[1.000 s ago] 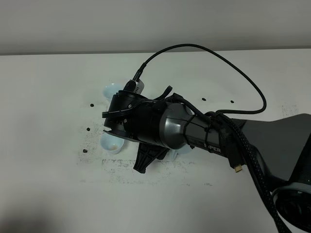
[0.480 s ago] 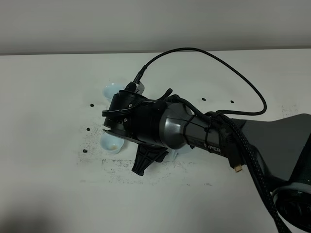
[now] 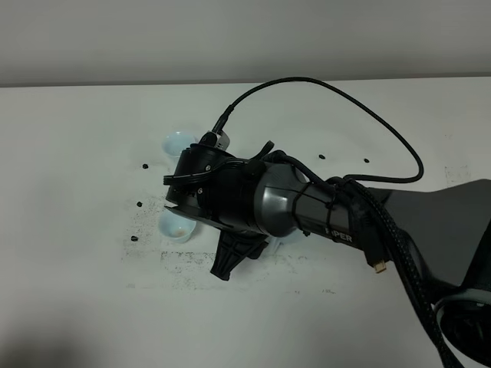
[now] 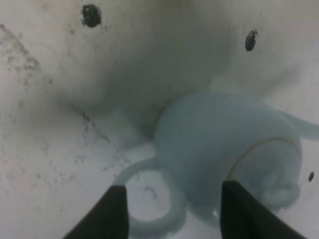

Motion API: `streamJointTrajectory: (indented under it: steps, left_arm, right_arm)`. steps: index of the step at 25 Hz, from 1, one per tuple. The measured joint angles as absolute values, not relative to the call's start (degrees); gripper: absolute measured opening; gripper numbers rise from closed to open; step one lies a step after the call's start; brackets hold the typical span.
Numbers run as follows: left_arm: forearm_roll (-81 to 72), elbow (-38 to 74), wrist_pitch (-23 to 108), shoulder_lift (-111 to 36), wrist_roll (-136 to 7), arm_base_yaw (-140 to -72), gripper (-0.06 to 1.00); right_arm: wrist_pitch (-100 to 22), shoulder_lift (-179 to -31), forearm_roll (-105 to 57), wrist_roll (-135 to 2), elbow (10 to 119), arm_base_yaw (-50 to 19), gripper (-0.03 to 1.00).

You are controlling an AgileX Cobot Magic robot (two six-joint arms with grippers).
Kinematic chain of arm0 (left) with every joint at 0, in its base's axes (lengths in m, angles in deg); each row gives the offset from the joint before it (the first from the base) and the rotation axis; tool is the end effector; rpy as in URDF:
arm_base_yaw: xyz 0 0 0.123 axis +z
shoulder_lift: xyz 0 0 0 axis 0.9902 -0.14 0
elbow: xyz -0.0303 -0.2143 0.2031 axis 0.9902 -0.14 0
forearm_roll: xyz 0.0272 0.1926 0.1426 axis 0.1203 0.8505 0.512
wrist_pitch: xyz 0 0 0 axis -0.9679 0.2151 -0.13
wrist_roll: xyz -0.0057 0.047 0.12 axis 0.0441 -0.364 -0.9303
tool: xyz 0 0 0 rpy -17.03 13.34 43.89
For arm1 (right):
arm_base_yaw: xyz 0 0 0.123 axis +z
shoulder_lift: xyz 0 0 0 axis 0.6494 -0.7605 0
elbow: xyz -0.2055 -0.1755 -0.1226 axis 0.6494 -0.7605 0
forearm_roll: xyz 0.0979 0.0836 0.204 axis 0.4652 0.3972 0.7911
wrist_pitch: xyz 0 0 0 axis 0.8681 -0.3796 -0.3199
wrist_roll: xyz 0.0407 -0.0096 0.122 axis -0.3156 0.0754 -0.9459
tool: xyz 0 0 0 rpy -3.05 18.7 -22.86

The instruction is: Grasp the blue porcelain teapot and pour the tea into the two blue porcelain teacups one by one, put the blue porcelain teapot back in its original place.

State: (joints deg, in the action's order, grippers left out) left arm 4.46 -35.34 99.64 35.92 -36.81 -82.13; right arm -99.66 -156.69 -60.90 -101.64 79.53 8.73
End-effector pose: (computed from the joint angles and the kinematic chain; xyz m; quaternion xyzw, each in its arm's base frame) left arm 0.0106 -0.0083 0.2416 0.0516 0.8621 -0.0089 0.5041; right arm 0.3215 0.2821 0.1478 -0.3982 0.8862 -0.2201 0.0876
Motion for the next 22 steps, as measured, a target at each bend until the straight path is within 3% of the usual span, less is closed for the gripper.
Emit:
streamJointTrajectory:
  steps: [22]
  left_arm:
    - [4.5, -35.34, 99.64, 35.92, -36.81, -82.13, 0.75]
  right_arm:
    - [-97.65, -153.03, -62.24, -103.16, 76.36, 9.88, 0.45]
